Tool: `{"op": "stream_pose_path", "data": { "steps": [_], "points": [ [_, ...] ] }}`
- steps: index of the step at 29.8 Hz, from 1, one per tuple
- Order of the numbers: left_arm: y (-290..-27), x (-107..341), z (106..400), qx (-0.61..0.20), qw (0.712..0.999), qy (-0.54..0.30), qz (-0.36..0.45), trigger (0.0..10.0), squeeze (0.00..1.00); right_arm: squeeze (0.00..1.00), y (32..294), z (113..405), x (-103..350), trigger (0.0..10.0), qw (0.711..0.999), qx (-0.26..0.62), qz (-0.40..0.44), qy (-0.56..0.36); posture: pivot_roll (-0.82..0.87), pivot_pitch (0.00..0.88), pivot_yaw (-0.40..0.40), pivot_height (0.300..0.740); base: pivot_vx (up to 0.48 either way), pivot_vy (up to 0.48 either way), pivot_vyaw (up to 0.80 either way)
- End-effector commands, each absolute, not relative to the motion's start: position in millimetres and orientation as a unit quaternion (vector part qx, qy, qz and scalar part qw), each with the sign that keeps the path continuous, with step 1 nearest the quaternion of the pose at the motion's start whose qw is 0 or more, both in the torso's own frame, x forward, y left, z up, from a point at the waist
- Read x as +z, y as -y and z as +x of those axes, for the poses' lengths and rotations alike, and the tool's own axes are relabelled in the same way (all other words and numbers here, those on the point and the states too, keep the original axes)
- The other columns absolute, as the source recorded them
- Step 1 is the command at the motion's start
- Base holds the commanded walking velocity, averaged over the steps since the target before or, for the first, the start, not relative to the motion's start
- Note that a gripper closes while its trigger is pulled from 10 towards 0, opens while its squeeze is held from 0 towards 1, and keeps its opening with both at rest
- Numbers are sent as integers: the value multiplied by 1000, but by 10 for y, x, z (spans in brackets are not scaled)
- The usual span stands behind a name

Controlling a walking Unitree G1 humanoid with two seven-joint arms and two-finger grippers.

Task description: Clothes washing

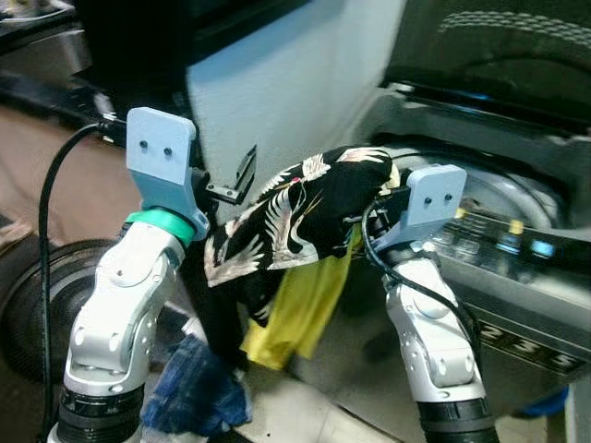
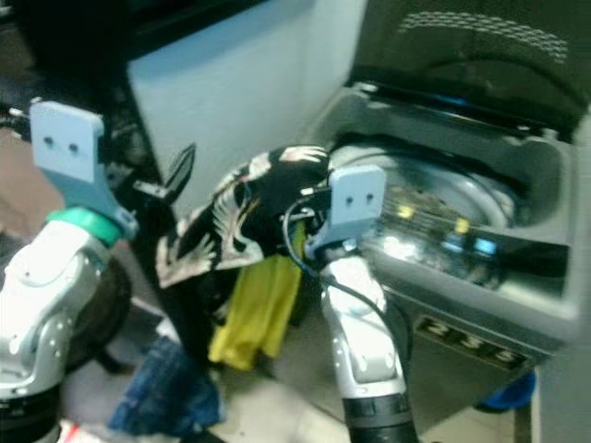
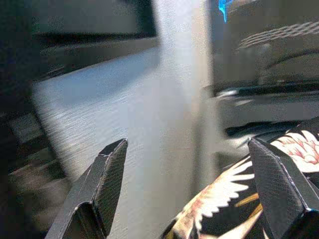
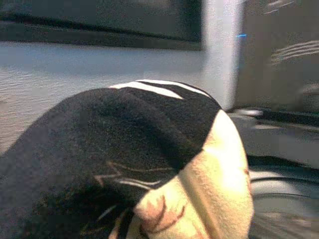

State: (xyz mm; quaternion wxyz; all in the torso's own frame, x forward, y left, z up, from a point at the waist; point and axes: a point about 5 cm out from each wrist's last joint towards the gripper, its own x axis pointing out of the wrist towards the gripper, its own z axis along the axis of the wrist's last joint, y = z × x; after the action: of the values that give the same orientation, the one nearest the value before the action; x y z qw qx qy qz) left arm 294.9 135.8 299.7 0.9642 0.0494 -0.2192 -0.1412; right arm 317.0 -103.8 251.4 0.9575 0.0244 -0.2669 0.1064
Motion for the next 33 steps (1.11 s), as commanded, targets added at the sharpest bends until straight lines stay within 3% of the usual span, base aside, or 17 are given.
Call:
{"op": "stream_pose_path", "data": {
  "steps": [1,26,33],
  "points": [
    [-1344,2987,2941,-143,964,217,48,10000,0,0,1060,3148,2580,10000,954,100,28,282,43,79,47,740,0,0,-800],
    [-1356,2995,2943,-138,966,216,41,10000,0,0,1074,3163,2606,10000,953,89,41,285,48,87,48,740,0,0,-800],
    [-1364,2994,2950,-135,966,215,40,10000,0,0,1079,3166,2608,10000,953,86,36,287,48,88,49,740,0,0,0]
  ]
}}
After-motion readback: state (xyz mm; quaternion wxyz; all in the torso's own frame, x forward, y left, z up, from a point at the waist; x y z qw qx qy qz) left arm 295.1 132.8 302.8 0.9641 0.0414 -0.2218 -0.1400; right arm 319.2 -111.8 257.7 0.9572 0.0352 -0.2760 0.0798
